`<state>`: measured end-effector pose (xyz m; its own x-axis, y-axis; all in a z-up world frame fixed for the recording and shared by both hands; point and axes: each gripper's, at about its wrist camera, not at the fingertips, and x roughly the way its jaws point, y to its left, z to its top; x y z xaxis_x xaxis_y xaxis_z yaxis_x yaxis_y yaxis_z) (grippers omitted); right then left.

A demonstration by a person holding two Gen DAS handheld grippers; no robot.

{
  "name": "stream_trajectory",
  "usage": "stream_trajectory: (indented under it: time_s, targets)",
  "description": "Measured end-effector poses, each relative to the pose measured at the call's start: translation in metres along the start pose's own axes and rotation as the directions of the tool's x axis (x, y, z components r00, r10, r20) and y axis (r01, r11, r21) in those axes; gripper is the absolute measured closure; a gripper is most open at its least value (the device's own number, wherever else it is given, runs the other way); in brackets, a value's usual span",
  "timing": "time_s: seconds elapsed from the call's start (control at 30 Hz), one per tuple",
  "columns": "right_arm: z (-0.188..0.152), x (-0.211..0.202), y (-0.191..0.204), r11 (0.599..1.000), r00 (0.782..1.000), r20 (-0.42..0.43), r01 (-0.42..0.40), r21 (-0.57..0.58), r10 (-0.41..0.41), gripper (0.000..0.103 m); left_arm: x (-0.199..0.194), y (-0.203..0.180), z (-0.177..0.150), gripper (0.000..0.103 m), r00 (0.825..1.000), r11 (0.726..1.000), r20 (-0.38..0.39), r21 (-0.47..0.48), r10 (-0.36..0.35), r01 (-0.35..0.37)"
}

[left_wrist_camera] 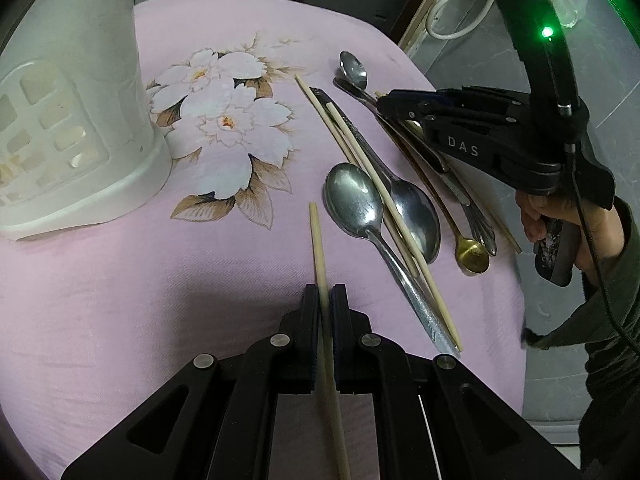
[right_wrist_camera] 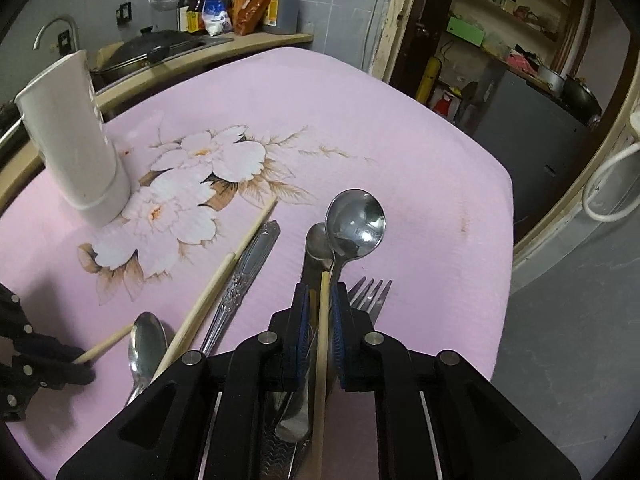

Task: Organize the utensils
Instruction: 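Lift both chopsticks and carry them toward the white slotted basket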

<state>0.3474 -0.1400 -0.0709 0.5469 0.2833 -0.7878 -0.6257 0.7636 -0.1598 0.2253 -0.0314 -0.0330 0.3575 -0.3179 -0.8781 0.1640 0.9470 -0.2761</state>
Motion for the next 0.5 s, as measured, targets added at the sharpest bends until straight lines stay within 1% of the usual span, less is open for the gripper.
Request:
stream_trajectory:
  time_s: [0.03, 0.1, 0.13, 0.2, 0.3, 0.4, 0.43, 0.5]
  targets:
    - [-0.002, -0.001, 0.000, 1.000, 1.000, 0.003, 0.002, 0.002, -0.002, 0.099, 0.000, 0.000, -0.001, 0.099, 1.000, 1.000, 0.007, -0.002, 0.000, 0.000]
    - [-0.006, -0.006, -0.006, 0.999, 1.000, 0.022, -0.021, 0.036, 0.020, 0.100, -0.002, 0.000, -0.004, 0.099, 1.000, 1.000, 0.027, -0.007, 0.010, -0.010]
    - [-0.009, -0.009, -0.008, 0.998, 0.999, 0.036, -0.036, 0.058, 0.034, 0.100, -0.003, 0.002, -0.005, 0.100, 0.999, 1.000, 0.033, -0.017, 0.003, -0.003]
    - [-0.016, -0.018, -0.012, 0.995, 0.997, 0.075, -0.042, 0.085, 0.035, 0.100, -0.005, 0.005, -0.006, 0.100, 0.999, 0.999, 0.047, -0.036, -0.017, 0.018]
    - [-0.026, -0.028, -0.016, 0.986, 0.990, 0.129, -0.083, 0.143, 0.065, 0.100, -0.009, 0.010, -0.008, 0.100, 0.995, 0.997, 0.084, -0.053, -0.049, 0.053]
    - [-0.037, -0.042, -0.019, 0.972, 0.978, 0.192, -0.125, 0.198, 0.086, 0.100, -0.018, 0.013, -0.012, 0.101, 0.988, 0.997, 0.143, -0.048, -0.058, 0.065]
    - [-0.041, -0.048, -0.019, 0.966, 0.970, 0.226, -0.144, 0.217, 0.094, 0.100, -0.020, 0.012, -0.013, 0.101, 0.985, 0.997, 0.159, -0.046, -0.060, 0.068]
    - [-0.046, -0.057, -0.017, 0.957, 0.957, 0.271, -0.171, 0.236, 0.104, 0.100, -0.029, 0.010, -0.015, 0.101, 0.974, 0.996, 0.213, -0.038, -0.072, 0.082]
